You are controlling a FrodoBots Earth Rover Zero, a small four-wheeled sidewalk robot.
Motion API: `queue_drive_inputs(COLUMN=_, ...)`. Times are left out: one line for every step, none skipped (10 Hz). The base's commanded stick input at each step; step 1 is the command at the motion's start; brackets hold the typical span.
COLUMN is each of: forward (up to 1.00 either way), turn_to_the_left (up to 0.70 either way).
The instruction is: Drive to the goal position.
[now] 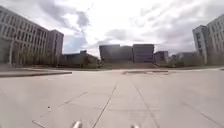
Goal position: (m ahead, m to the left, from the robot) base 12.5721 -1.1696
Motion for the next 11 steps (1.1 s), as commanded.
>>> queue_drive_inputs(forward=0.70, turn_to_the_left=0.00)
queue_drive_inputs(forward=0.70, turn_to_the_left=0.00)
queue_drive_inputs(forward=0.70, turn_to_the_left=0.00)
queue_drive_inputs(forward=0.70, turn_to_the_left=0.00)
queue_drive_inputs(forward=0.70, turn_to_the_left=0.00)
queue_drive_inputs(forward=0.70, turn_to_the_left=0.00)
queue_drive_inputs(forward=0.70, turn_to_the_left=-0.01)
queue_drive_inputs(forward=0.70, turn_to_the_left=-0.17)
queue_drive_inputs(forward=0.70, turn_to_the_left=-0.28)
queue_drive_inputs(forward=0.70, turn_to_the_left=-0.28)
queue_drive_inputs(forward=0.70, turn_to_the_left=-0.22)
